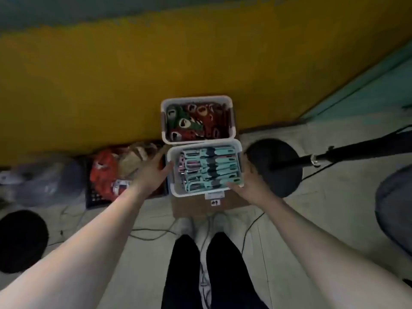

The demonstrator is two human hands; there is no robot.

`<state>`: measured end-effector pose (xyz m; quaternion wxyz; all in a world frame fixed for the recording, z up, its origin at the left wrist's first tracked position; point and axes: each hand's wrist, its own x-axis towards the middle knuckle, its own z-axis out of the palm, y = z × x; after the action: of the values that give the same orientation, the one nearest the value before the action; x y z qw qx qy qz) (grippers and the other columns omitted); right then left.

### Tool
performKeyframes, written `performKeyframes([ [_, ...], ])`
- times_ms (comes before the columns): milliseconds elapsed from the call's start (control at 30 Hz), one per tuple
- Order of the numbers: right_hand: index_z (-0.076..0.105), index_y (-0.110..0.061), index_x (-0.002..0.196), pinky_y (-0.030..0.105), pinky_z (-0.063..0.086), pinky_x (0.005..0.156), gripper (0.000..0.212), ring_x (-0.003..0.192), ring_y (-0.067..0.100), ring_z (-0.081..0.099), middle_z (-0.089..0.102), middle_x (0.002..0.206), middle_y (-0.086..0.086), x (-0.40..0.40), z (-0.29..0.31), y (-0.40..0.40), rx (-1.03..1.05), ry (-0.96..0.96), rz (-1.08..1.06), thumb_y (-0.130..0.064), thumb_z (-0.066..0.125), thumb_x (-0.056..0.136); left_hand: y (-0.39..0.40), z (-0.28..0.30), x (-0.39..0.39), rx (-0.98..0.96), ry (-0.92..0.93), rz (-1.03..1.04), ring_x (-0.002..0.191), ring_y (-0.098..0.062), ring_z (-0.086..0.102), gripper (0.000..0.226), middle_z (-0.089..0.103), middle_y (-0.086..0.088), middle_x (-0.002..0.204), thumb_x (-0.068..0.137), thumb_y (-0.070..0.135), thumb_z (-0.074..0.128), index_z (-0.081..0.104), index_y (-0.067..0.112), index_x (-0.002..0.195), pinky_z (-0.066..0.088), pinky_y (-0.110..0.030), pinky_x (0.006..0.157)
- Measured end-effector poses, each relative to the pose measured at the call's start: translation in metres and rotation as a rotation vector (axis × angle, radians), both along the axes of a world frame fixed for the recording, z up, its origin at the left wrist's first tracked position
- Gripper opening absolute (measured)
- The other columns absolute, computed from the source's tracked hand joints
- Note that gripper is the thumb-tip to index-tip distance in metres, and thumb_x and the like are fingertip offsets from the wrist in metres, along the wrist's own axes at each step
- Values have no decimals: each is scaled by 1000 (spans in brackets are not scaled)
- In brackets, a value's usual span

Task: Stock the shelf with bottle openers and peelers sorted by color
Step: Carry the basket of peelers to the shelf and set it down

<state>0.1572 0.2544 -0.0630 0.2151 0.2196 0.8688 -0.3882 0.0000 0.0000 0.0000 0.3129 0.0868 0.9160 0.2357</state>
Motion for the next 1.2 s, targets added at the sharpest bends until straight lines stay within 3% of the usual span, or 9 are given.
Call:
performKeyframes([
  [100,-24,-30,153,44,36,113,129,149,25,15,7,165,3,-11,-25,3,-81,-12,17,-64,73,76,6,-39,4,256,-99,63,81,-26,63,65,65,-22,99,99,46,48,14,43,154,47,-33,62],
  [200,-26,-40,149,42,39,110,134,149,21,16,0,166,-3,-14,-39,5,-72,25,14,-72,74,66,-1,-82,14,309,-131,89,61,-26,58,80,54,-37,114,97,50,51,-6,51,152,41,-29,51],
  [333,-21,-50,148,42,41,107,125,144,19,28,7,164,-7,-12,-48,1,-50,80,-63,-65,76,69,6,-105,24,307,3,143,102,-40,59,84,45,-35,137,95,50,53,-6,46,154,40,-15,53],
  [400,-17,-47,151,39,38,108,126,144,17,28,14,161,-3,-11,-50,-4,-69,103,-120,-60,79,70,9,-106,31,340,50,194,125,-27,56,82,44,-11,152,95,50,55,-3,51,153,56,-29,83],
  [467,-17,-41,154,34,36,108,130,143,14,28,17,159,-3,-12,-50,-4,-89,99,-142,-56,81,70,13,-102,36,343,73,231,136,-17,47,82,39,10,155,95,47,58,-2,54,151,49,-42,103],
  [667,-21,-37,153,30,36,106,142,135,3,28,24,156,-3,-12,-43,-5,-129,74,-171,-48,89,65,22,-98,42,418,-1,346,139,-12,43,85,31,27,152,91,48,65,4,59,149,40,-44,113],
  [867,-20,-38,153,29,34,112,140,137,5,28,22,155,-2,11,-19,-26,-155,92,-234,-46,88,65,11,-75,49,423,0,309,133,-21,51,84,38,18,154,87,53,66,7,63,147,47,-50,105],
  [1067,-16,-42,154,34,28,119,132,145,7,22,19,159,-7,41,52,-54,-202,178,-301,-49,85,70,-5,5,60,388,17,229,133,-10,48,85,37,27,147,88,49,66,8,60,149,46,-34,104],
  [1200,-13,-39,155,16,27,108,131,135,1,28,27,152,-7,69,122,-77,-171,180,-368,-44,87,70,-21,75,69,404,-7,163,128,-11,54,88,46,17,147,78,64,66,9,64,146,49,-42,104],
])
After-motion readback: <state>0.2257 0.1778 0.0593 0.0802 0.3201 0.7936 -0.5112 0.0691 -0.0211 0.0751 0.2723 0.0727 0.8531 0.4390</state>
